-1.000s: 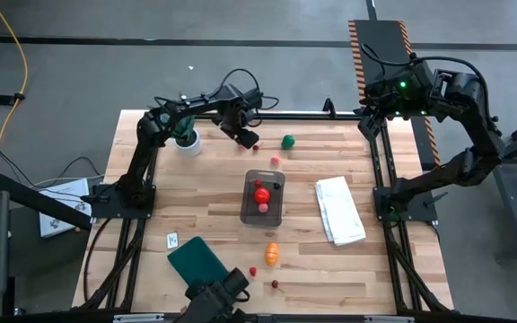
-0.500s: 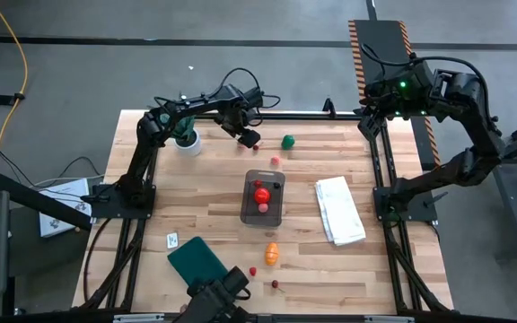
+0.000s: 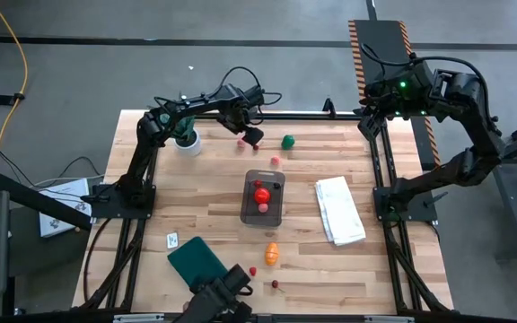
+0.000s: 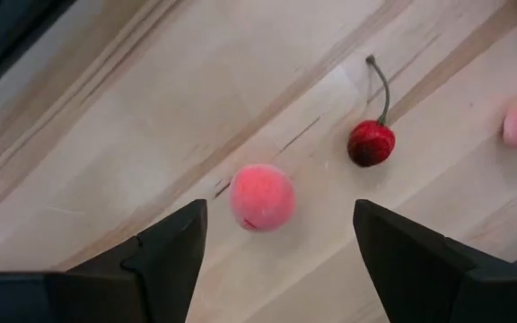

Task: Pick and placing Produce into tupperware
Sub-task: Put the pink peach into the transparent black bin

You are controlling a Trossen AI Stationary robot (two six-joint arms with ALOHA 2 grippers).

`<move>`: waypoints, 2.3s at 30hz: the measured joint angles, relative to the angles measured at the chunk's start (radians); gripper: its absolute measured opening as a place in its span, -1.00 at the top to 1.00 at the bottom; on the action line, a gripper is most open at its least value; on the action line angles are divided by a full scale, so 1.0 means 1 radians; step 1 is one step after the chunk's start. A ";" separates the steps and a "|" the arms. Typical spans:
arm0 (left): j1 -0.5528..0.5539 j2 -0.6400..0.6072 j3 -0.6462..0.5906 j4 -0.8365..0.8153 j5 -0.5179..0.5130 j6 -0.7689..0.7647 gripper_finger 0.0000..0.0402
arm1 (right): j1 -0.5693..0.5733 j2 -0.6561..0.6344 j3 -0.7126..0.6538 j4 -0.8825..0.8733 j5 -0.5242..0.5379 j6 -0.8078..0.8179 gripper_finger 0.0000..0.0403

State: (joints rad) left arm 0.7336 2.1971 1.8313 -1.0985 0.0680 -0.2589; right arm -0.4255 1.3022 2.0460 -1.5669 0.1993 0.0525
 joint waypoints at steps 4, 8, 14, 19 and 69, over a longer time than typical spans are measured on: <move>0.012 0.000 0.000 0.007 -0.008 -0.009 -0.35 | 0.000 0.000 0.000 0.000 0.000 0.000 0.31; 0.027 0.000 0.000 -0.003 -0.009 -0.012 -0.35 | 0.000 0.000 0.000 0.000 0.000 0.000 0.31; 0.035 0.000 0.000 -0.001 -0.012 -0.030 -0.35 | 0.000 0.000 0.000 0.000 0.000 0.000 0.31; 0.032 0.000 0.000 -0.001 -0.012 -0.030 -0.33 | 0.000 0.000 0.000 0.000 0.000 0.000 0.31; 0.019 0.075 0.000 -0.003 0.049 -0.029 -0.19 | 0.000 0.000 0.000 0.000 0.000 0.003 0.31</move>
State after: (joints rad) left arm 0.7525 2.2723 1.8313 -1.1011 0.1169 -0.2874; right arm -0.4252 1.3022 2.0460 -1.5669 0.1994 0.0555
